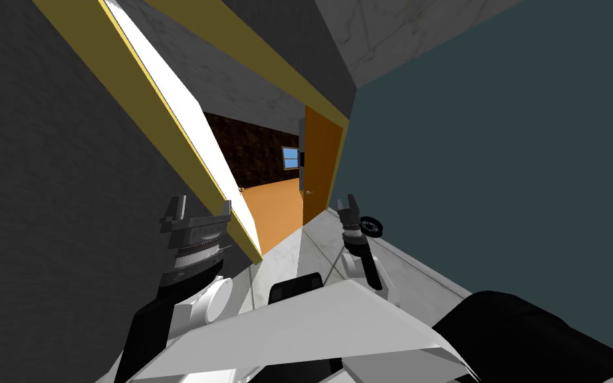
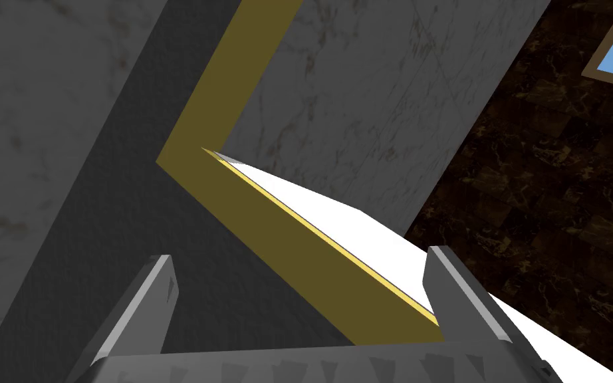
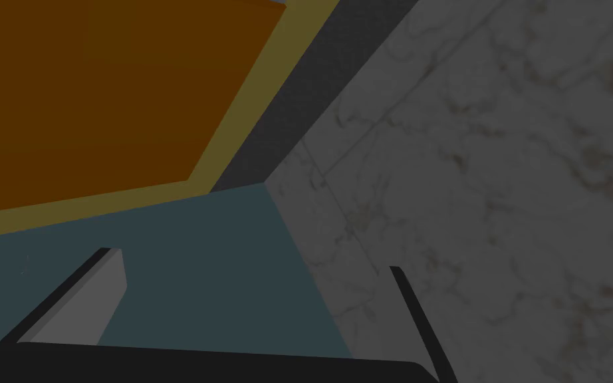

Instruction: Push the door open

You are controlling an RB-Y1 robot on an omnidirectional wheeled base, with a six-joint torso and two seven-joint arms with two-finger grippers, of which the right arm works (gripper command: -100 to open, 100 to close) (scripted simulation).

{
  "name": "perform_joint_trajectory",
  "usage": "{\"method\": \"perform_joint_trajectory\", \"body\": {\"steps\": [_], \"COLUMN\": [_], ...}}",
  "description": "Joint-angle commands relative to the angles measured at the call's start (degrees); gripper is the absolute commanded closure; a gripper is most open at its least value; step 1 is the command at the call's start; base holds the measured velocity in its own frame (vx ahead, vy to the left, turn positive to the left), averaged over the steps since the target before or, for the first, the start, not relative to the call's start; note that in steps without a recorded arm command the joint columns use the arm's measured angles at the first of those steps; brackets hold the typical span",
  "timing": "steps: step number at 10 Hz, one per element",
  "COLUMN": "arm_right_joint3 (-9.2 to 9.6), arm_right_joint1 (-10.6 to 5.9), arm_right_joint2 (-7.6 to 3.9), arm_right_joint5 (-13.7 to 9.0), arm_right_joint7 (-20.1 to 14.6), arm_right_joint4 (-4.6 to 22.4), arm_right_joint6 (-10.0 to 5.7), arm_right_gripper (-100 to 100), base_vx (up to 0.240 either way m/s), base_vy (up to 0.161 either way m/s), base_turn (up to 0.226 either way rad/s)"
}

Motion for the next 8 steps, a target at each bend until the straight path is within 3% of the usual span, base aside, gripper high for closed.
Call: {"method": "perform_joint_trajectory", "body": {"steps": [1,4,8], "arm_right_joint3": [0.28,0.86,1.50], "arm_right_joint1": [-0.67,-2.04,-3.55], "arm_right_joint2": [-0.39,-1.03,-1.60], "arm_right_joint5": [-0.1,-0.2,-0.4], "arm_right_joint7": [0.1,0.4,0.7], "arm_right_joint4": [2.0,6.1,10.6], "arm_right_joint6": [-0.33,-1.00,-1.75], "arm_right_gripper": [-100,-100,-100], "base_vx": [0.064,0.154,0.082], "base_vy": [-0.028,-0.084,-0.059], "base_turn": [0.054,0.059,0.041]}}
